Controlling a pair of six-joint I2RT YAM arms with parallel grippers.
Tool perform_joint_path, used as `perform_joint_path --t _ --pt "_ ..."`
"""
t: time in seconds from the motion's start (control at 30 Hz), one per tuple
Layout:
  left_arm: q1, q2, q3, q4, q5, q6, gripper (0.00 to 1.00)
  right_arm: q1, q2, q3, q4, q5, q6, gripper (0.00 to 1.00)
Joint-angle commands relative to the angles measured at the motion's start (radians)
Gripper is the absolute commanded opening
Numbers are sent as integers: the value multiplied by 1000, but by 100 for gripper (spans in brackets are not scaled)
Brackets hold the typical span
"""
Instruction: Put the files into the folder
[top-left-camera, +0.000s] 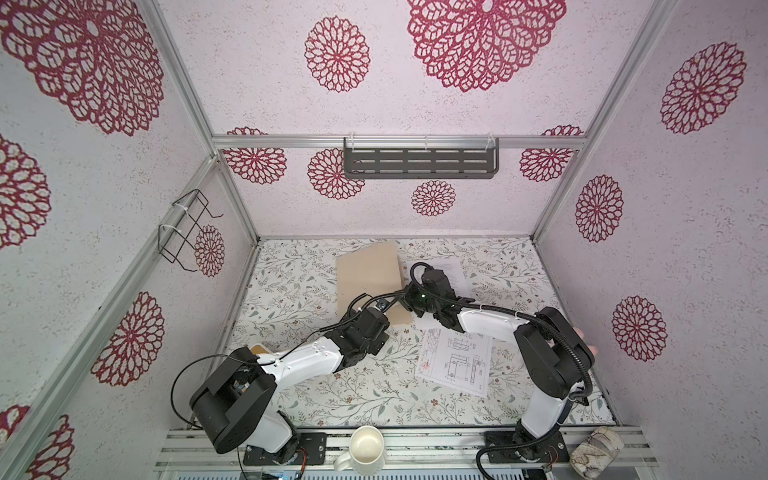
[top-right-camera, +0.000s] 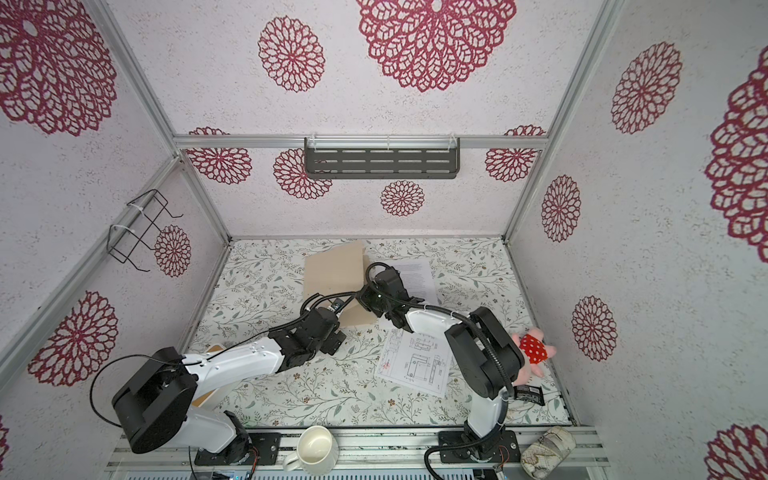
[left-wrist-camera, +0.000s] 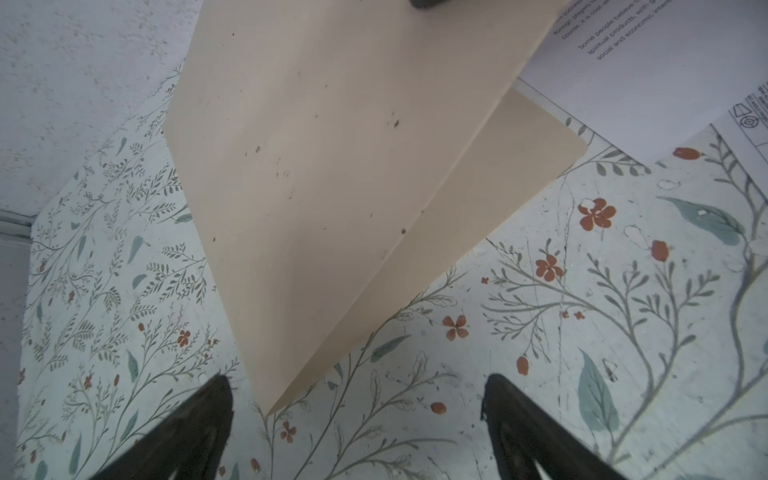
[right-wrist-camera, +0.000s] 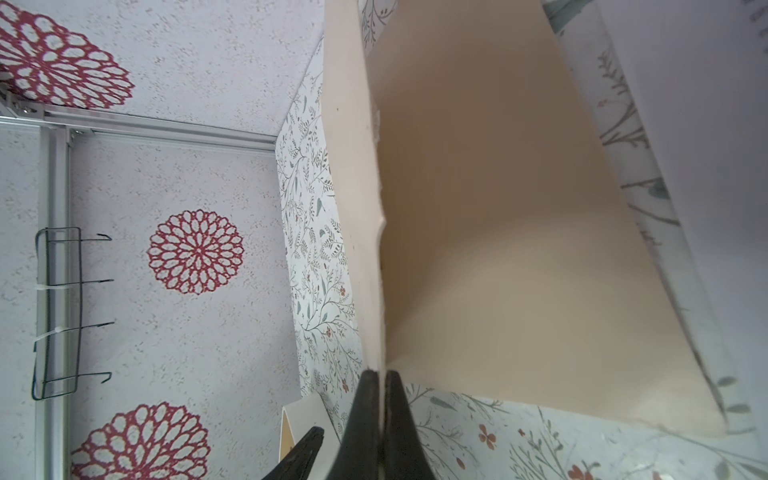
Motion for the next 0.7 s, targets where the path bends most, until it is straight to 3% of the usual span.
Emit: perform_joint_path --t 0.0,0.4,0.67 --pt "-17 28 31 69 -21 64 95 2 -63 25 -15 6 36 3" --pt "-20 126 66 99 -28 42 86 2 -86 16 -45 8 60 4" --pt "-19 142 77 106 -56 25 74 2 -89 10 -49 0 68 4"
